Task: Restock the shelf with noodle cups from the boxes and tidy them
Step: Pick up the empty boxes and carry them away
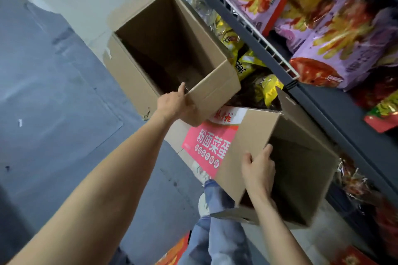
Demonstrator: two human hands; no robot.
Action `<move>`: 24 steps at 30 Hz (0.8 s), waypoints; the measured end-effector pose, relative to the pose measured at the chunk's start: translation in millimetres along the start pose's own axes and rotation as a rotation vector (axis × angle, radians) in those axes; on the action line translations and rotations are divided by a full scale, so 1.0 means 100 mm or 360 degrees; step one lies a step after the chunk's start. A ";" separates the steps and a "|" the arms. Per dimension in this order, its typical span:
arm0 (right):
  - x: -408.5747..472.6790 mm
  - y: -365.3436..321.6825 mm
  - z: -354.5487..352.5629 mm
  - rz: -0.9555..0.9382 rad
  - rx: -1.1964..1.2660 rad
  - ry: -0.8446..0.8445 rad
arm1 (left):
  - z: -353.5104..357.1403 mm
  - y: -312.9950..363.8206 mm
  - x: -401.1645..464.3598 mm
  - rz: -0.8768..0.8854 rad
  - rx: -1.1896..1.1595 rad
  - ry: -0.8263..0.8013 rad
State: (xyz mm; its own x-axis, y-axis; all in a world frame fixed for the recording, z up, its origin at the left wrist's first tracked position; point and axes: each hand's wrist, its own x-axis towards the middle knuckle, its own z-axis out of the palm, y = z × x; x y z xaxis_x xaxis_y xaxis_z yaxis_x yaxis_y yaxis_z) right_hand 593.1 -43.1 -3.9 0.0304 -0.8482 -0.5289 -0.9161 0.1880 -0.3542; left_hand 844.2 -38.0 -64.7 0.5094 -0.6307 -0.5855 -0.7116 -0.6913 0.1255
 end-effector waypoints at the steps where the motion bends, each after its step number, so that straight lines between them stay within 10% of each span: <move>1: 0.03 -0.05 0.02 0.0022 0.0015 0.0012 | 0.03 -0.01 0.03 0.0043 0.0161 0.0007; 13: -0.53 -0.87 -0.20 0.0259 0.0006 -0.0065 | -0.89 -1.03 -0.87 -0.0048 -0.0139 0.0232; 24: -1.60 -2.63 0.33 -0.0500 -0.0387 -0.0596 | -1.75 -2.43 -1.93 -0.0427 -0.0279 0.0338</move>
State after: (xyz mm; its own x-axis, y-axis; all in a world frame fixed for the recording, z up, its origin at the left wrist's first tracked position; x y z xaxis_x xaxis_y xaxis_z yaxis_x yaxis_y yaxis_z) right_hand 842.0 59.7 148.2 0.4172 -0.6024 -0.6804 -0.9047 -0.2038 -0.3743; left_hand 1004.0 190.1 157.8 0.7681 -0.4657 -0.4394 -0.4554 -0.8798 0.1364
